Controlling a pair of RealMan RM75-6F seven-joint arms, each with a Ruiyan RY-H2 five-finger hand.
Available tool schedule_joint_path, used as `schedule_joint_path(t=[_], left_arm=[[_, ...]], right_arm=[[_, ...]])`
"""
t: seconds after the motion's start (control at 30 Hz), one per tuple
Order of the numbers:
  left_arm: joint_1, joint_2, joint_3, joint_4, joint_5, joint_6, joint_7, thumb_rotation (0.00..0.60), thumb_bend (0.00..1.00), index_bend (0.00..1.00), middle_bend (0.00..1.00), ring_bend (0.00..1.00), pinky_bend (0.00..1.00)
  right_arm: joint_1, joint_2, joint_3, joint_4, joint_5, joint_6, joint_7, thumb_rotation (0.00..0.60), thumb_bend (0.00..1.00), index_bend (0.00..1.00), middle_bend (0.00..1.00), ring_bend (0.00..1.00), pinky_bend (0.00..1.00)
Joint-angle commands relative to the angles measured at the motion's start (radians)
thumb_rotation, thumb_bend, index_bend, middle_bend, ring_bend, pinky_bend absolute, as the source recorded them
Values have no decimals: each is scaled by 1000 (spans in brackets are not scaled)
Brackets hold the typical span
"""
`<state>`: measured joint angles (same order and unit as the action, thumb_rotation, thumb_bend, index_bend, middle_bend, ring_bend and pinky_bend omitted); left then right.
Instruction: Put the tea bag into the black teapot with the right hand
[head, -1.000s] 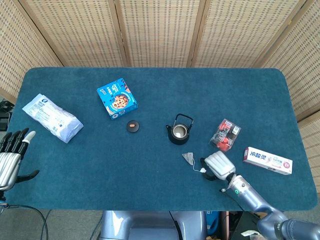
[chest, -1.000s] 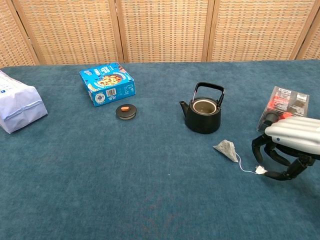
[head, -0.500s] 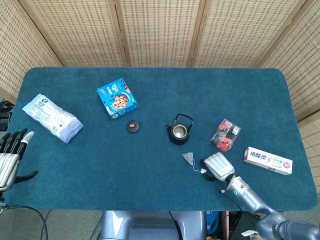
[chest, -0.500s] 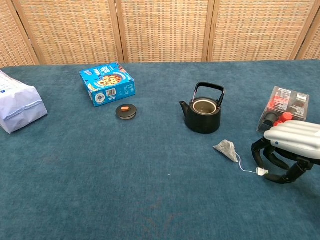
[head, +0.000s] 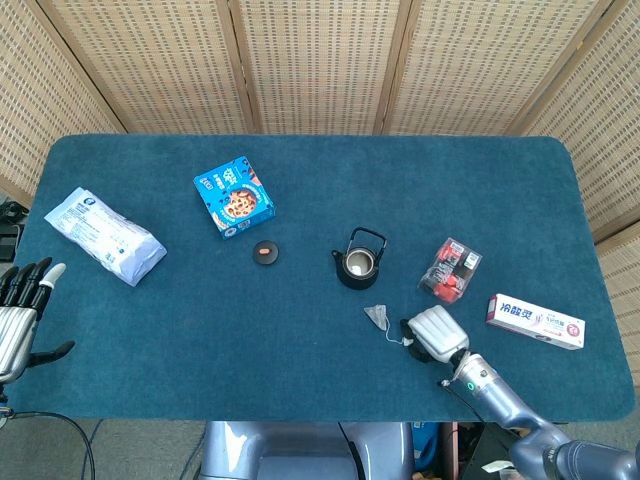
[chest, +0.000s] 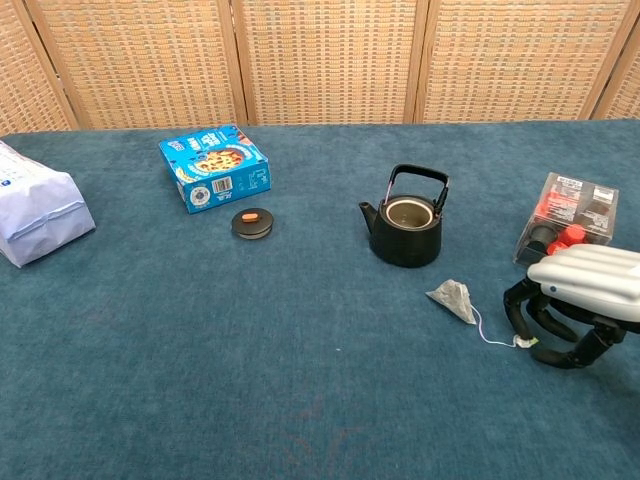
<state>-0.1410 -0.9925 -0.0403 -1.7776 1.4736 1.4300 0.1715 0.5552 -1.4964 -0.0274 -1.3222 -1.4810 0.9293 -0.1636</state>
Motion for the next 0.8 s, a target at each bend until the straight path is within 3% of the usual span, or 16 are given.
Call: schedule_joint_path(t=[0.03,0.2,0.8], left_arm=[[0,0,0,1,-1,0,-1,600,71,0,0,0,0],[2,-1,0,4,-3,1,-4,600,71,0,0,0,0],[6,-3,1,11,-3,3,-17,600,71,0,0,0,0]], right_arm=[[1,-1,0,1,1,-2,-1,561,505,543,821,825,862],[3,-4,2,3,5,-5,-5,599,505,558,824,826,862],[7,-4,7,-10,20,-14,-13,600,505,603,830,831,867]])
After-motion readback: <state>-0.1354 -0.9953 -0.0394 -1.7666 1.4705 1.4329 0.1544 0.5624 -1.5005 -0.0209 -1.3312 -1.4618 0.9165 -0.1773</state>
